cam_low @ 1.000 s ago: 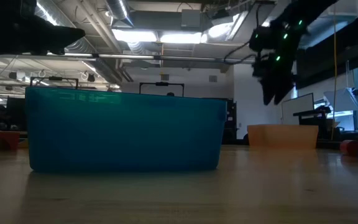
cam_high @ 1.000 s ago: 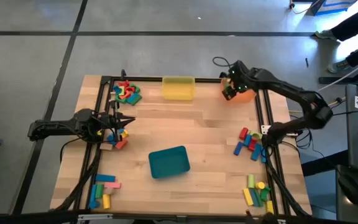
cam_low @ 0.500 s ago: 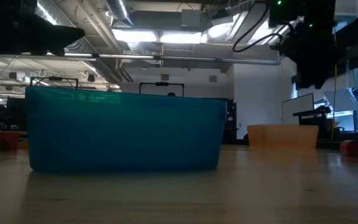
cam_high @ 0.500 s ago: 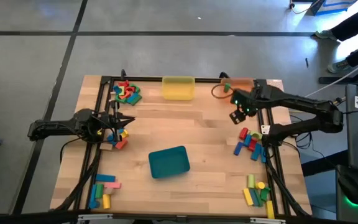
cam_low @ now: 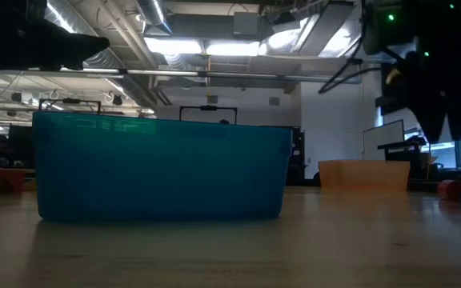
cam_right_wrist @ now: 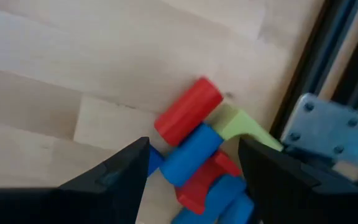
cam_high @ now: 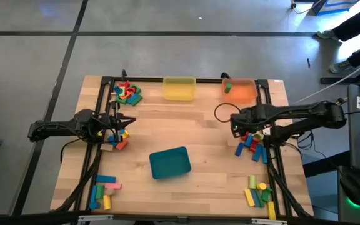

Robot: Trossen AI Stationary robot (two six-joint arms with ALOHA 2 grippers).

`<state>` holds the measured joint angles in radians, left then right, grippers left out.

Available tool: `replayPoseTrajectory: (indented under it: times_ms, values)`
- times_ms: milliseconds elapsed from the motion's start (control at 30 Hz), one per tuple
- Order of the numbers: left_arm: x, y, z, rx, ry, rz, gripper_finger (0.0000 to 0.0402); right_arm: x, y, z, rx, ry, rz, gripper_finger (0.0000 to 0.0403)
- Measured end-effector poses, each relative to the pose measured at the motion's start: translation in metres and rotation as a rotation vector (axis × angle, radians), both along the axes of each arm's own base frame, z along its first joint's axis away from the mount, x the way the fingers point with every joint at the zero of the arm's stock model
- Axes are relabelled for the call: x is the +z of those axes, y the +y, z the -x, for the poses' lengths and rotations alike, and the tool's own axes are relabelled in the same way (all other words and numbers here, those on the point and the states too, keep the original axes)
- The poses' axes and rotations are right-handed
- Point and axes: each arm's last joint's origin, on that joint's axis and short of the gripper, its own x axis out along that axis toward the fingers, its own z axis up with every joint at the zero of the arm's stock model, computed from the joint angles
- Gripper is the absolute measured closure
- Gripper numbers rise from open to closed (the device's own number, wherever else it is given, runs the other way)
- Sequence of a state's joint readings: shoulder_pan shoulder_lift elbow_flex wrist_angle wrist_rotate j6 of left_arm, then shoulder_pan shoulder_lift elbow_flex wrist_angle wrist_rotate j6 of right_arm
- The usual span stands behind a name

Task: Sort blocks by size
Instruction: Put the red cylindrical block into the orange bin

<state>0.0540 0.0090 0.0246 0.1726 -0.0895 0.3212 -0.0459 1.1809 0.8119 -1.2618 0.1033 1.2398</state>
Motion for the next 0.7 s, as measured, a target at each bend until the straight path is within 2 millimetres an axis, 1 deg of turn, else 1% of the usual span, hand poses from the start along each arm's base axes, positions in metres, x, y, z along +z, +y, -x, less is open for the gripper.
replayPoseTrajectory:
  times_ms: [267,367,467,700]
  values:
    - [0.000,0.000,0.000,0.001,0.000,0.000,0.0396,-0.035,0.000,0.003,-0.085,-0.054,0.013,0.0155]
    - [0.000,0.000,0.000,0.000,0.000,0.004,0.0396,-0.044,0.001,0.008,-0.115,-0.029,-0.001,0.0155]
    - [0.000,0.000,0.000,-0.001,-0.001,0.006,0.0396,-0.050,0.001,0.011,-0.137,-0.016,0.002,0.0155]
    - [0.000,0.000,0.000,-0.005,0.000,0.027,0.0396,-0.055,0.000,0.010,-0.138,-0.053,0.034,0.0155]
